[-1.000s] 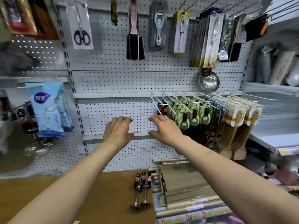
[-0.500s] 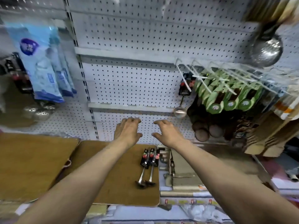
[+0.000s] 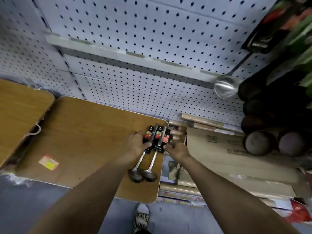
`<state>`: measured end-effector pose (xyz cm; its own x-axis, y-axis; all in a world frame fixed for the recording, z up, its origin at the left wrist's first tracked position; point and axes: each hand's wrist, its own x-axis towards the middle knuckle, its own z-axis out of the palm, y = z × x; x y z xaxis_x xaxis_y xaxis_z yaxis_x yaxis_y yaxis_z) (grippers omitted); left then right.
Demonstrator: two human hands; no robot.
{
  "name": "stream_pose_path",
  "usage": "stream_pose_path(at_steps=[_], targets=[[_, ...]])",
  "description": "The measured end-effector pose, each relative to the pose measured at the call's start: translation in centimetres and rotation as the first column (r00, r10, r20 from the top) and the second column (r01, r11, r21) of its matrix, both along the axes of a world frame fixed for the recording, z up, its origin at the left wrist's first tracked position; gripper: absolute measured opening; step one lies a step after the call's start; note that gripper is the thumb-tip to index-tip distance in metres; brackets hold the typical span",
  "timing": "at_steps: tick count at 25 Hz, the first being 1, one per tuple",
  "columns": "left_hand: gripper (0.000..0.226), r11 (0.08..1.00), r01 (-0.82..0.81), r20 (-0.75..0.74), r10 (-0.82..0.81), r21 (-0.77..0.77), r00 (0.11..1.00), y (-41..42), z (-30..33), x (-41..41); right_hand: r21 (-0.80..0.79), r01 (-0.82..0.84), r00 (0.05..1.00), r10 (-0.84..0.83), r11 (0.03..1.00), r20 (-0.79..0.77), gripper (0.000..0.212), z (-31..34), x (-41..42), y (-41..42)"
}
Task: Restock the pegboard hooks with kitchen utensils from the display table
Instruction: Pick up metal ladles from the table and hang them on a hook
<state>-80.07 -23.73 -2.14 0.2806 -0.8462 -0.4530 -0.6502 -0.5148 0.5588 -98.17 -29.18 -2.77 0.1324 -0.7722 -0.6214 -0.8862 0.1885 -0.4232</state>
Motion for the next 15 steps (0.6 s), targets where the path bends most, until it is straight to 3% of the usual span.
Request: stream_pose_path(at_steps=[5, 11, 15], targets=[[0.047, 0.991, -0.132, -0.102, 0.134, 0.029, 0.986, -0.4, -5.6, 0.3, 0.208, 0.382, 0.916, -0.398, 0.9, 0.039, 0.064, -6.8, 2.3, -2.6], [0.054, 0.97, -0.241, -0.092, 0.242, 0.022, 0.966, 0.9, -6.8, 1.4, 0.05, 0.46, 0.883, -0.45, 0.887, -0.133, 0.048, -7.7, 4.7, -3.0], [0.056, 0.974, -0.212, -0.091, 0.219, 0.077, 0.972, 0.9, -7.2, 1.6, -0.096, 0.507, 0.86, -0.51, 0.856, -0.008, 0.032, -7.9, 3.7, -1.6]])
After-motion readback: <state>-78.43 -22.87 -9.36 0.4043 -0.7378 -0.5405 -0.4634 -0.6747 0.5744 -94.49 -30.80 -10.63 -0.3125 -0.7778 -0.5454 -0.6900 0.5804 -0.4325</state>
